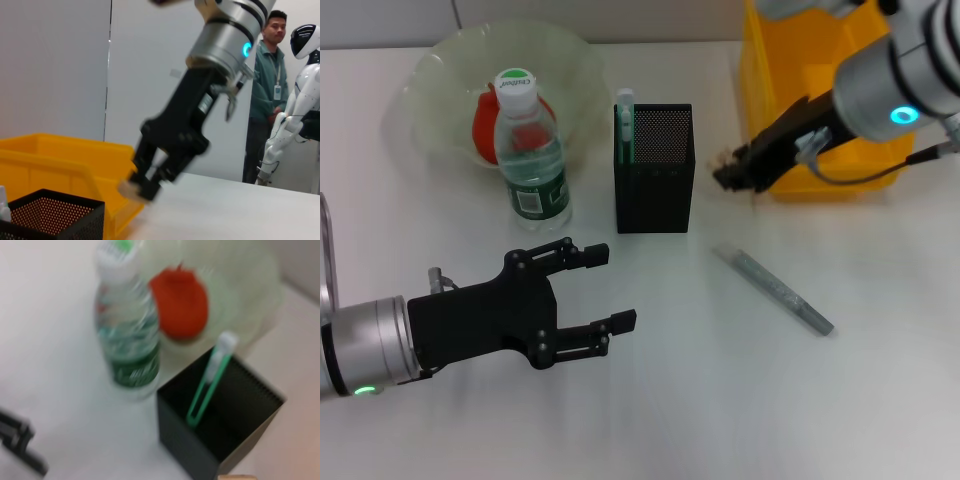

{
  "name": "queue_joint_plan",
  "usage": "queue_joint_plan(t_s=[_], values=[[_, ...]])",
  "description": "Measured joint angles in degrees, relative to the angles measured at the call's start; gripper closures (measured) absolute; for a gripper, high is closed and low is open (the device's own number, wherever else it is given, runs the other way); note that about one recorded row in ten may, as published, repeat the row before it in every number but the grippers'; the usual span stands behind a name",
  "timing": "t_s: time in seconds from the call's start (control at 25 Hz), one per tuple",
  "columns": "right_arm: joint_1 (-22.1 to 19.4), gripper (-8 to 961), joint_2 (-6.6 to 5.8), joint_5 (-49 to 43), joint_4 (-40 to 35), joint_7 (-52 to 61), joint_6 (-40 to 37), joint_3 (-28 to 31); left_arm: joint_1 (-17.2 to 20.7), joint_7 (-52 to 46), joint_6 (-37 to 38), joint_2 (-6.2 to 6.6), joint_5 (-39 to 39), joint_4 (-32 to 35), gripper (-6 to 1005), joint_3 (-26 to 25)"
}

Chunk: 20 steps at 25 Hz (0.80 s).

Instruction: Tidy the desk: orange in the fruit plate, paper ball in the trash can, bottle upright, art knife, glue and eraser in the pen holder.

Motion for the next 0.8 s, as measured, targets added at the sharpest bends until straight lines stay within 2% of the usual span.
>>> queue_joint_plan(t_s=[0.04,0.28,0.36,0.4,0.44,0.52,0.64,0.68,0.76,0.8], values=[[-2.5,672,0.09,2.1,-0.8,-2.7,4.1,1.0,0.0,0.2,0.0,0.0,0.0,0.0,216,0.0],[-6.9,665,0.22,7.1,-0.2,-9.3,11.8,1.3,0.0,1.2,0.0,0.04,0.0,-0.7,216,0.0],[-10.2,663,0.11,13.4,0.2,-15.3,16.2,1.6,0.0,1.2,0.0,0.06,0.0,-0.7,216,0.0],[-10.2,662,0.11,13.4,0.2,-15.3,16.2,1.6,0.0,1.2,0.0,0.07,0.0,-0.7,216,0.0],[-12.6,661,0.04,19.2,0.7,-21.5,18.4,2.0,0.0,1.2,0.0,0.07,0.0,-0.7,216,0.0],[-13.8,658,0.02,22.0,1.2,-24.6,19.2,2.4,-0.1,1.2,0.0,0.08,0.0,-0.7,216,0.0],[-16.0,655,-0.03,35.6,7.4,-39.7,19.8,5.2,-0.1,1.2,0.0,0.08,0.0,-0.7,216,0.0],[-16.0,654,-0.03,35.6,7.4,-39.7,19.8,5.2,-0.1,1.1,0.0,0.09,0.0,-0.7,216,0.0],[-16.7,651,-0.04,45.5,14.1,-51.8,19.5,8.0,-0.2,1.0,0.0,0.08,0.0,-0.8,216,0.0],[-16.7,650,-0.04,45.5,14.1,-51.8,19.5,8.0,-0.2,1.0,0.0,0.08,0.0,-0.8,216,0.0]])
